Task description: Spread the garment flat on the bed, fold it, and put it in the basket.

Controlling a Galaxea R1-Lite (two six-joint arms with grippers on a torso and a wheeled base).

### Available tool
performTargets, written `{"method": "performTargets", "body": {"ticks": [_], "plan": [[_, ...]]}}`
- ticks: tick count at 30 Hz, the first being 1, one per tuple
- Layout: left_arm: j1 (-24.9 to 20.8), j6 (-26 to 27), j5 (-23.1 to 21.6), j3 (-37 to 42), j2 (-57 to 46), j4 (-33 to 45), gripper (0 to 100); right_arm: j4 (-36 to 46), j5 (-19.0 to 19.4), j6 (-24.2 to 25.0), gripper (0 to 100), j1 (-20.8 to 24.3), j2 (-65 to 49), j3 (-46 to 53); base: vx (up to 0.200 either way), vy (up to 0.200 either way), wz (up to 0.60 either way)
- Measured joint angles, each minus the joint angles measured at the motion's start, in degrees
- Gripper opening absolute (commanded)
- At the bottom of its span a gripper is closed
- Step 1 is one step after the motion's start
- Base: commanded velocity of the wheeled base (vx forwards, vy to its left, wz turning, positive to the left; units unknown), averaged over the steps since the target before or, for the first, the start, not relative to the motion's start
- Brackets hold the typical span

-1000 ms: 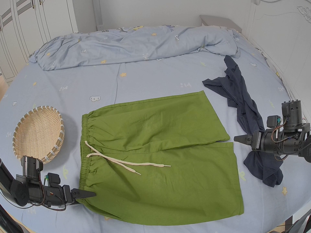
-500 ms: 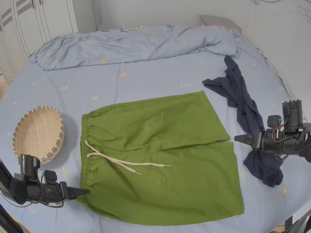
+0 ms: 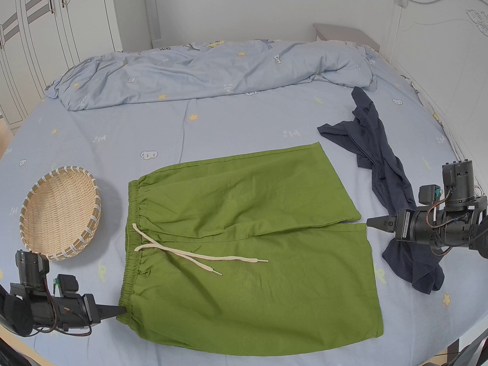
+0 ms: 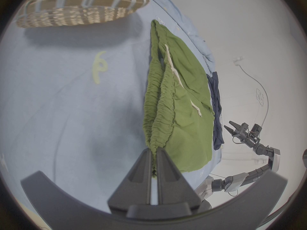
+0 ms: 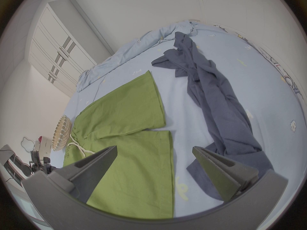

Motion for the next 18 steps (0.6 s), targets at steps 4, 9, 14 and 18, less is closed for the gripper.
{"method": "performTargets", "body": {"ticks": [4, 9, 14, 18], "plan": [[3.8, 0.13, 0.09, 2.26, -3.38, 0.11, 0, 0.35, 0.2, 0.09, 100, 1.35, -0.52, 1.78, 0.0, 0.0, 0.0], [10.52, 0.77, 0.21, 3.35, -5.3, 0.26, 0, 1.43, 1.91, 0.26, 100, 3.0, -1.27, 5.6, 0.0, 0.0, 0.0], [14.1, 5.36, -0.02, 3.99, -4.14, 0.33, 0, 4.0, 7.8, 0.33, 100, 3.15, -2.43, 10.0, 0.0, 0.0, 0.0], [14.99, 6.73, -0.46, 4.18, -2.79, 0.3, 0, 5.97, 11.34, 0.17, 100, 2.01, -4.12, 13.95, 0.0, 0.0, 0.0]]}}
